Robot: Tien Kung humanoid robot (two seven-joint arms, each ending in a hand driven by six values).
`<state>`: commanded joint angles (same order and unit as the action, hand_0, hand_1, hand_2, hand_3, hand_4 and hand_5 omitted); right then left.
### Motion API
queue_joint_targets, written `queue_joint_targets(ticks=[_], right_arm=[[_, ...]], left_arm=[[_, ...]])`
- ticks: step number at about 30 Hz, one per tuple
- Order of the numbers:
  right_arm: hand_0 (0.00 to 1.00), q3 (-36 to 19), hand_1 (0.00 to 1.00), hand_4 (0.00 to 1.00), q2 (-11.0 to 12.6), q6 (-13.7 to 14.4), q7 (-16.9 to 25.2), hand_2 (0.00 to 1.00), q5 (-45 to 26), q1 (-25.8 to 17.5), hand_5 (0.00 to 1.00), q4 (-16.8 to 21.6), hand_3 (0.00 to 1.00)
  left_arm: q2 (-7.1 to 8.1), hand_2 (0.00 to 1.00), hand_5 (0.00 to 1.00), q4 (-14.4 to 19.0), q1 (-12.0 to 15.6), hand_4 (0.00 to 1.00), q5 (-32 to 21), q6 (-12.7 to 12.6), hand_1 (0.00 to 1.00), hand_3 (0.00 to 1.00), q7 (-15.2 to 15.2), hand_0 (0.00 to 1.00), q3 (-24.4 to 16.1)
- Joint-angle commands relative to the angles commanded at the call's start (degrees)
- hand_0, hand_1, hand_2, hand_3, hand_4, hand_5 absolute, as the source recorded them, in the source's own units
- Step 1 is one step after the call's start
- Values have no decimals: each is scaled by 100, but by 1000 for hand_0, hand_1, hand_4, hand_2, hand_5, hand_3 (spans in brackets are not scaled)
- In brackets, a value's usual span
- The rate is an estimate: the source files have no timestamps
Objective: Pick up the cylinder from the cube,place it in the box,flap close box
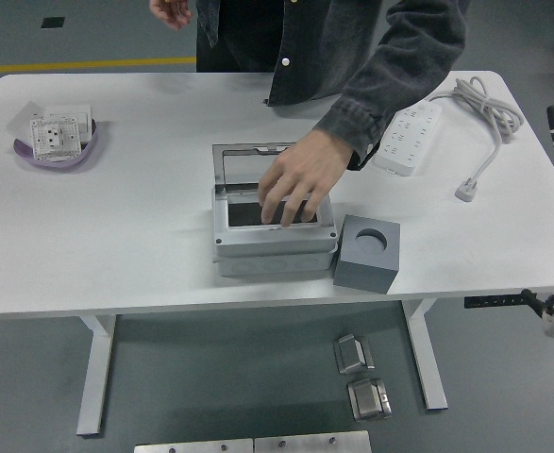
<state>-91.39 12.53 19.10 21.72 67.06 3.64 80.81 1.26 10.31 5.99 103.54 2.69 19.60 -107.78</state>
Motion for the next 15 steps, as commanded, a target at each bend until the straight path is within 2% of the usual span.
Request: queue_joint_targets(ticks=[15], right_arm=[[808,3,735,969,-18,13,-11,752,0,-4,511,-18,724]], left_arm=[[-22,592,17,0,-26,490,50,4,689,710,2,676,-15]])
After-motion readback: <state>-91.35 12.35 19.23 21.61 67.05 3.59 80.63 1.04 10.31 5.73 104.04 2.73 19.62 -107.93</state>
